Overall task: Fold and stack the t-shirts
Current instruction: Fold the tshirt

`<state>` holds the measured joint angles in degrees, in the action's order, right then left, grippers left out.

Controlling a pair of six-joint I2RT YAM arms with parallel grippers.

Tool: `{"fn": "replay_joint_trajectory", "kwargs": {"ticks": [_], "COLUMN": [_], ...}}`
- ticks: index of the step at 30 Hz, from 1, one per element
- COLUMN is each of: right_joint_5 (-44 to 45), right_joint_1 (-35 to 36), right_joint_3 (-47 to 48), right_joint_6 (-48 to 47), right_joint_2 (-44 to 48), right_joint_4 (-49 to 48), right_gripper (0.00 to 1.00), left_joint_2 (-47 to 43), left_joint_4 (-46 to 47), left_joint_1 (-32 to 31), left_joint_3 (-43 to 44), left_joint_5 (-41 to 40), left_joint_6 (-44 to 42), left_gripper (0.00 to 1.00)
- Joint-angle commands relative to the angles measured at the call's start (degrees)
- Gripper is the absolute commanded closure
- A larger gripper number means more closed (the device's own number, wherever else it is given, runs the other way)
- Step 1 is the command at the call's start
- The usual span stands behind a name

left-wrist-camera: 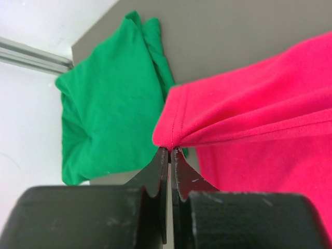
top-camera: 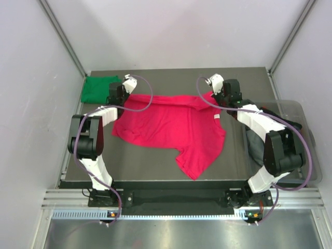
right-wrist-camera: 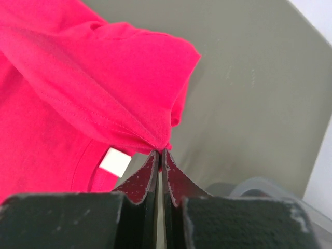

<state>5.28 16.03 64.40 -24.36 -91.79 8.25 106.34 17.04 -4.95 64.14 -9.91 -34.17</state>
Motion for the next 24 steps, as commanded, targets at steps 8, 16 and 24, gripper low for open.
{"fn": "replay_joint_trajectory", "kwargs": {"ticks": [8, 16, 24], "right_joint_5": [-2.81, -7.19, -13.53], "right_joint_1": [1.37, 1.99, 4.79], "right_joint_3": [-2.88, 0.45, 3.80], "right_joint_6": [4.41, 6.87, -2.34], "right_joint_2": [5.13, 11.10, 3.29], "right_joint_4": [0.01, 5.02, 8.18], "right_gripper": [1.00, 0.63, 0.66], "left_joint_2": [-2.63, -11.23, -11.60], "left_joint_4": [0.81, -3.23, -11.59], "left_joint_1": [0.82, 0.73, 0.03], "left_joint_3": [-4.55, -4.73, 1.60], "left_joint_5": [-0.28, 1.29, 7.53], "left_joint_6": [1.57, 5.52, 12.37], "left_gripper": [1.00, 0.50, 0.53]}}
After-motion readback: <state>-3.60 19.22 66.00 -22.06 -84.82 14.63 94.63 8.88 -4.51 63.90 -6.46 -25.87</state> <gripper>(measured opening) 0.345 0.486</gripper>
